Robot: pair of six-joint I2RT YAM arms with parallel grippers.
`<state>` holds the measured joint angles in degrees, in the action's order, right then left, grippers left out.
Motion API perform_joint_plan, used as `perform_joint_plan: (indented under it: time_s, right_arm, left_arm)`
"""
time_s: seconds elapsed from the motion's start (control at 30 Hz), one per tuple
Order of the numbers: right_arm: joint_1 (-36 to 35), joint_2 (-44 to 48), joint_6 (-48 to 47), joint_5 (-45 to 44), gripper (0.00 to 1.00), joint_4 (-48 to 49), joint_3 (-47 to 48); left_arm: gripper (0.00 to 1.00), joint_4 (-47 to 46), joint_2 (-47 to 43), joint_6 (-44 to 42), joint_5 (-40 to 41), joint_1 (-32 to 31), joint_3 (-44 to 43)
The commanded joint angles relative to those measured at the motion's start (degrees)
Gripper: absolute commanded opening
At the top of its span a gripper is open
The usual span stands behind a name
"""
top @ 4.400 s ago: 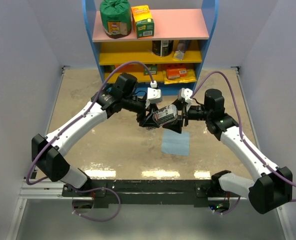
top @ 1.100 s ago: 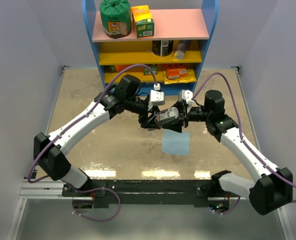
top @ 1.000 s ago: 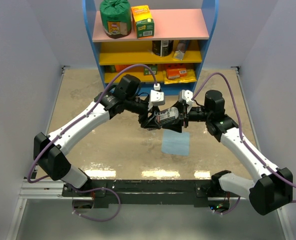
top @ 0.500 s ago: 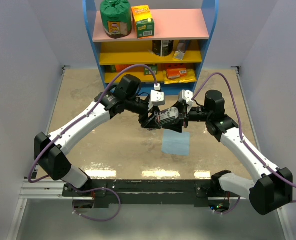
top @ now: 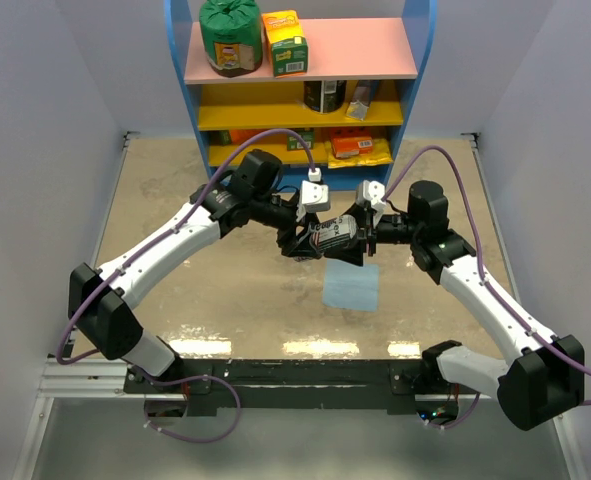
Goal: Organize the sunglasses
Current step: Pass from the left arm to the right
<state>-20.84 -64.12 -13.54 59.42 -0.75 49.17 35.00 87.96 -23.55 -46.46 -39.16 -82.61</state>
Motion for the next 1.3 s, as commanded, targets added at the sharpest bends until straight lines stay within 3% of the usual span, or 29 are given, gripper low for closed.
perform_joint_plan:
  time_s: [0.0, 1.27]
  right_arm:
    - [0.0, 1.5, -2.5, -2.6, 0.00, 1.7, -0.2]
    - [0.1, 2.3, -3.8, -4.0, 0.00, 1.2, -0.7]
  left_arm:
    - [0.00, -0.6, 0.1, 1.7, -0.5, -0.3, -1.8]
    - [0.00, -1.6, -0.2, 2.0, 2.2, -0.3, -1.2]
